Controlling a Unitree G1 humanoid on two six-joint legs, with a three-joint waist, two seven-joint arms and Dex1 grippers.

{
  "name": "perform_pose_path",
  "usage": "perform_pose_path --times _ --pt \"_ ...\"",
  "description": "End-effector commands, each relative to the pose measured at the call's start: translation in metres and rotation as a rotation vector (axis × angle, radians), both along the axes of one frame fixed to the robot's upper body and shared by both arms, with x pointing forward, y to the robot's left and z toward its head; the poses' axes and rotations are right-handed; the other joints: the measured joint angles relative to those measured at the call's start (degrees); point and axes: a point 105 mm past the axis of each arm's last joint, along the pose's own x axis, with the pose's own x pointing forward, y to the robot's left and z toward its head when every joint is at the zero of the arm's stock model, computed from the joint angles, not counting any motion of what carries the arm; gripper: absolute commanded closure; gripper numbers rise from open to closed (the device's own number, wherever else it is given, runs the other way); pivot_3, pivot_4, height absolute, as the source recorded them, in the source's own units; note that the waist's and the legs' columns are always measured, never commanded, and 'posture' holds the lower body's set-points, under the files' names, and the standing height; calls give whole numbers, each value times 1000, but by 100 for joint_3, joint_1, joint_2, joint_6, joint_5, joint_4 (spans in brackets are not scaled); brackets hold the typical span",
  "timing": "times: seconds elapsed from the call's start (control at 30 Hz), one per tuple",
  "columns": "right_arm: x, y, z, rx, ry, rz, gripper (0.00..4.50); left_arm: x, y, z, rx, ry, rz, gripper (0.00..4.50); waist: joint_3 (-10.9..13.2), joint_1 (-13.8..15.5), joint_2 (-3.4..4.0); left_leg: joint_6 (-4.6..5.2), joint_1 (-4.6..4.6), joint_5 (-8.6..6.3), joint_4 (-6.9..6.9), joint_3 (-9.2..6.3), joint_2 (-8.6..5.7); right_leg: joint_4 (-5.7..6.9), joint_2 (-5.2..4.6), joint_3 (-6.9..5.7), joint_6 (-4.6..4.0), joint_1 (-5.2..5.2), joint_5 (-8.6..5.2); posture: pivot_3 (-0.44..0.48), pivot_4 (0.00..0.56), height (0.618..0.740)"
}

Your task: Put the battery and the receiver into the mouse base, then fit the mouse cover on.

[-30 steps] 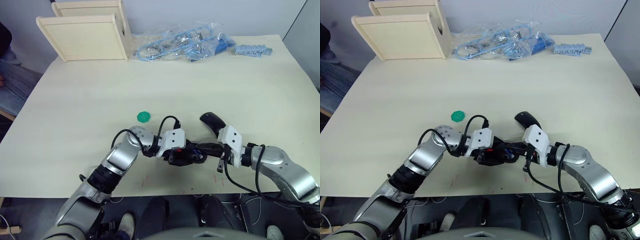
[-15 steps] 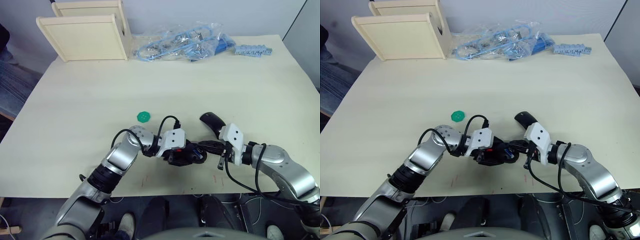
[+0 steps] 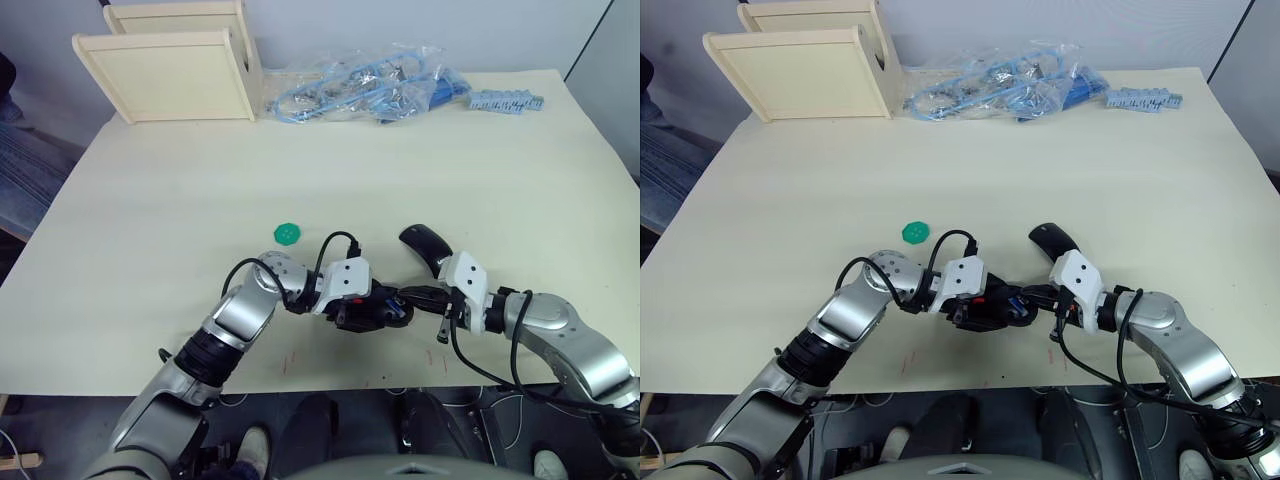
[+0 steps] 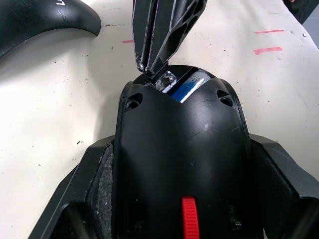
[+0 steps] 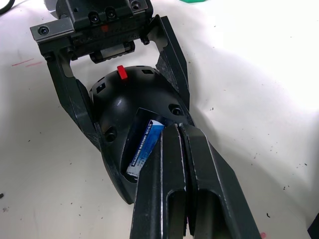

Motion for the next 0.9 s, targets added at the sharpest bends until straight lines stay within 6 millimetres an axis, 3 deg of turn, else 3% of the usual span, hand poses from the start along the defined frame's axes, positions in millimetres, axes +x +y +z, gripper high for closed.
perform_pose_path --times 0.03,0.57,0.9 --pt "-3 0 -3 -14 5 9 4487 -9 3 -13 38 49 -19 1465 0 -1 0 0 0 0 0 0 0 0 0 0 0 0 0 0 150 740" --pt "1 -8 -29 -133 74 -47 4487 -10 4 -14 38 52 -14 1465 -4 -11 -2 1 63 -1 -4 2 2 -1 6 6 0 59 -1 0 150 740" --pt "1 -5 -28 -124 54 -34 4487 -10 4 -14 36 52 -14 1465 -13 -12 -6 1 64 -1 -4 2 2 -1 6 8 -1 59 -1 0 150 740"
